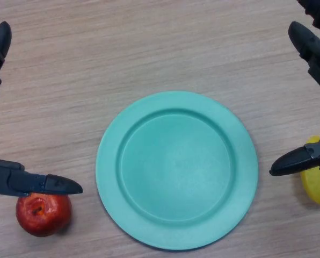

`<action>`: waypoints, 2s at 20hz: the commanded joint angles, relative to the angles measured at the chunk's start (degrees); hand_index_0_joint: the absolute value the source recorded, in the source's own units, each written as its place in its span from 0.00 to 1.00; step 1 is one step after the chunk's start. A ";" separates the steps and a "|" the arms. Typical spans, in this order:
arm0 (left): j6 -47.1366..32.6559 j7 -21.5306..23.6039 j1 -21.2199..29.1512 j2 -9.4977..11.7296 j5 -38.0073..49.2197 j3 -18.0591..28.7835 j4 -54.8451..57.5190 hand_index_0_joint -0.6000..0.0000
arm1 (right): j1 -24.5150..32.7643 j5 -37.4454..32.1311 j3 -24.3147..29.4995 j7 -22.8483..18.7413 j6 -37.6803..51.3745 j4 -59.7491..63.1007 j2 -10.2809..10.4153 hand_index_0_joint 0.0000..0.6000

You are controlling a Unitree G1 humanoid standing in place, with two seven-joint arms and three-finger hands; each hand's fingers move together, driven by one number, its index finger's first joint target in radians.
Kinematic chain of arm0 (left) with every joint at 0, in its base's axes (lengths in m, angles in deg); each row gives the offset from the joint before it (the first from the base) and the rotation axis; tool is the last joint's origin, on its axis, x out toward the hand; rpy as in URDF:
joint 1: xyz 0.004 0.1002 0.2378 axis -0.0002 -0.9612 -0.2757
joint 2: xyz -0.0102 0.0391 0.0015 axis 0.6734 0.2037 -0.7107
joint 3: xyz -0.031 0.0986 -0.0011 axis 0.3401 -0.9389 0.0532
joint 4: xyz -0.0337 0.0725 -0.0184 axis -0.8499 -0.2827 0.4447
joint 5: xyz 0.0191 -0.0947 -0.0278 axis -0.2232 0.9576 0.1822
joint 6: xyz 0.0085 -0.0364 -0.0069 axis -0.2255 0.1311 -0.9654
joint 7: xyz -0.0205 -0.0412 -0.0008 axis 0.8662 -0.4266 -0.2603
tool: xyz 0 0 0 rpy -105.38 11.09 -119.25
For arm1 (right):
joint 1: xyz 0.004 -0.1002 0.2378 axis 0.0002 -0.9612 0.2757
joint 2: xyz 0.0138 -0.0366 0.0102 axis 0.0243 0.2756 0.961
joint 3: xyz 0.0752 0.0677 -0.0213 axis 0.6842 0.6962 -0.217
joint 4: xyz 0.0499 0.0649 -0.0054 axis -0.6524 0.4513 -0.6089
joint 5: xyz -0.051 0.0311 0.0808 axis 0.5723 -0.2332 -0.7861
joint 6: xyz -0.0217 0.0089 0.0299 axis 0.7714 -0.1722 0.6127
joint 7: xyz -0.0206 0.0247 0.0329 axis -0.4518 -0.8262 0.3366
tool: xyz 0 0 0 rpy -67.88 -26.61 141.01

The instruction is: Pick up the red apple and place it on the plate

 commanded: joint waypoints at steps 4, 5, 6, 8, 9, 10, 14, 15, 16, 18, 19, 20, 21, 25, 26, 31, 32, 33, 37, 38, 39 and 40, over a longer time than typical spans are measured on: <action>-5.52 0.32 0.91 1.38 -0.66 1.26 1.89 1.00 | 1.91 -2.19 2.26 -1.69 6.12 -2.49 -1.47 0.00; -5.75 0.26 0.78 1.31 -0.46 1.35 1.90 1.00 | 1.94 -2.02 2.10 -1.70 6.11 -2.45 -1.42 0.00; -6.36 -0.29 -0.08 1.00 0.21 1.93 2.24 1.00 | 2.20 -1.72 1.90 -1.67 5.78 -2.46 -1.49 0.00; -10.01 -1.20 -1.98 0.01 -2.03 2.33 1.54 1.00 | 2.65 -1.18 1.55 -1.55 5.41 -2.30 -1.59 0.00; -11.48 -1.72 -2.90 -0.45 -2.55 2.87 1.14 1.00 | 2.82 -0.71 1.13 -1.49 5.59 -2.01 -1.55 0.00; -14.29 -3.34 -5.25 -1.52 -2.58 4.87 0.14 1.00 | 3.23 -0.09 0.17 -1.36 5.81 -1.24 -1.19 0.00; -27.03 -7.89 -11.91 -3.77 0.02 12.29 -9.02 1.00 | 5.78 2.30 -3.74 -1.84 4.77 0.27 0.05 0.00; -28.47 -8.24 -12.47 -3.83 0.00 13.24 -11.11 1.00 | 5.93 2.55 -4.22 -1.81 4.66 0.32 0.40 0.00; -31.35 -8.93 -13.75 -3.90 -0.66 15.00 -16.16 1.00 | 6.27 3.23 -5.35 -1.62 4.35 0.44 0.90 0.00; -33.79 -10.78 -14.16 -3.94 -1.42 16.34 -22.90 1.00 | 7.04 3.23 -5.61 -1.48 3.61 0.42 1.63 0.00; -34.06 -11.44 -14.06 -3.94 -1.72 16.45 -24.61 1.00 | 6.96 3.30 -5.76 -1.46 3.76 0.49 1.82 0.00; -35.64 -11.99 -13.70 -3.94 -2.70 15.85 -28.27 1.00 | 6.86 3.45 -5.92 -1.39 4.02 0.50 2.06 0.00; -36.51 -12.19 -13.41 -3.95 -3.44 15.05 -30.42 1.00 | 6.98 3.34 -5.85 -1.42 3.87 0.47 2.12 0.00; -39.00 -10.42 -11.99 -3.83 -7.59 9.11 -37.30 1.00 | 6.31 2.01 -4.70 -1.66 3.36 -0.16 2.12 0.00; -39.60 -8.54 -11.19 -3.41 -9.18 7.08 -39.25 1.00 | 6.06 1.30 -4.11 -1.92 3.11 -0.39 1.90 0.00; -38.38 -1.36 -9.40 -1.59 -13.00 1.26 -42.06 0.92 | 5.85 -0.31 -2.64 -3.12 2.83 -1.07 0.83 0.00; -38.09 -0.98 -9.59 -1.42 -14.27 0.88 -41.87 0.67 | 5.83 -0.39 -2.48 -3.16 2.76 -1.15 0.69 0.00; -37.68 -0.77 -9.79 -1.27 -15.25 0.55 -41.56 0.50 | 5.77 -0.51 -2.27 -3.17 2.73 -1.24 0.55 0.00; -24.24 -7.94 -12.00 -1.17 -11.58 0.30 -32.59 0.00 | 4.85 -2.13 -0.27 -3.87 3.39 -1.87 -0.30 0.00; -22.23 -8.58 -11.59 -1.60 -10.16 1.29 -30.08 0.00 | 4.52 -2.68 0.22 -4.03 3.12 -2.12 -0.56 0.00; -22.24 -8.58 -11.27 -1.73 -9.83 1.68 -28.40 0.00 | 4.34 -2.97 0.58 -4.09 2.85 -2.29 -0.73 0.00; -21.93 -8.04 -10.48 -2.11 -9.66 1.94 -25.28 0.00 | 4.11 -3.55 1.21 -4.27 2.46 -2.59 -0.99 0.00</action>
